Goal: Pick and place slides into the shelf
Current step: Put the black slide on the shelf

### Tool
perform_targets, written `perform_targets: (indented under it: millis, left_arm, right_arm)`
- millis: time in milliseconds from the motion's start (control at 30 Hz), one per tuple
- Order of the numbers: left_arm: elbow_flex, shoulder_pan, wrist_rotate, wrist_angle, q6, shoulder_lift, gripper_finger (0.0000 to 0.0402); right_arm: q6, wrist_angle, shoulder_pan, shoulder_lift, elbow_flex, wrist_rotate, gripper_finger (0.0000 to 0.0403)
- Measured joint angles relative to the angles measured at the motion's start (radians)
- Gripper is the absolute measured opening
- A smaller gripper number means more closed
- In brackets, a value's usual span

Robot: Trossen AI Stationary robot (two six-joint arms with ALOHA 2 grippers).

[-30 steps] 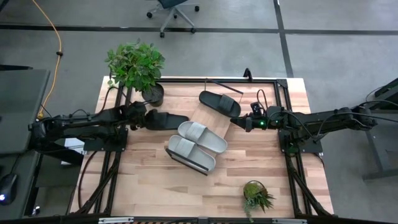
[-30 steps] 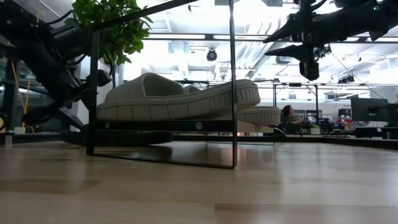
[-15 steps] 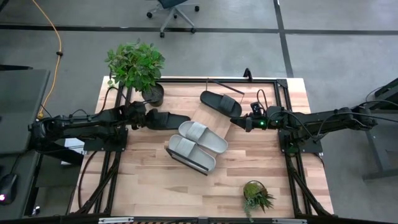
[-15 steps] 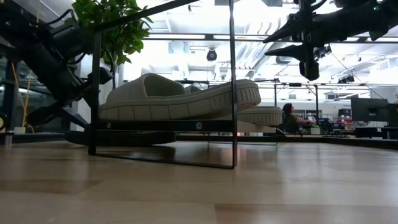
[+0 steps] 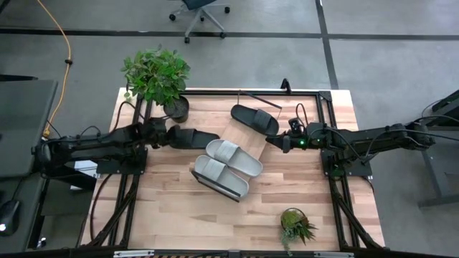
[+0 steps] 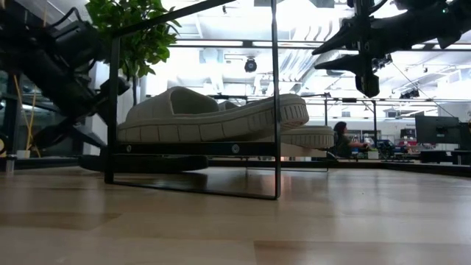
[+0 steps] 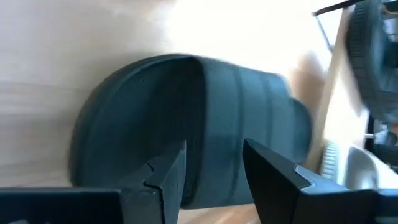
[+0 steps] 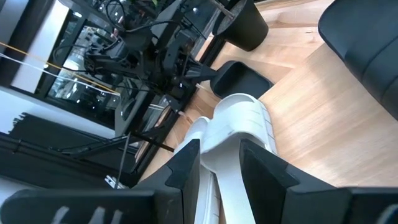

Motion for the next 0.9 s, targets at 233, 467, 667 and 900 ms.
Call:
perform_targets:
  millis: [233, 467, 667, 900]
  left_arm:
    - [-0.076, 0.000, 0.020, 0.145, -0.049, 0.000, 0.0150]
    - [-0.088, 0.000, 0.026, 0.183, -0.048, 0.000, 0.0150]
    - [-0.088, 0.000, 0.031, 0.183, -0.045, 0.000, 0.0136]
    - [-0.088, 0.000, 0.039, 0.182, -0.041, 0.000, 0.0032]
  right_arm:
    - [-0.001, -0.001, 0.000, 0.000, 0.000, 0.000, 0.0103]
    - [-0.001, -0.001, 0.000, 0.000, 0.000, 0.000, 0.0103]
    - [-0.001, -0.001, 0.000, 0.000, 0.000, 0.000, 0.0103]
    - [-0.002, -0.001, 0.000, 0.000, 0.000, 0.000, 0.0103]
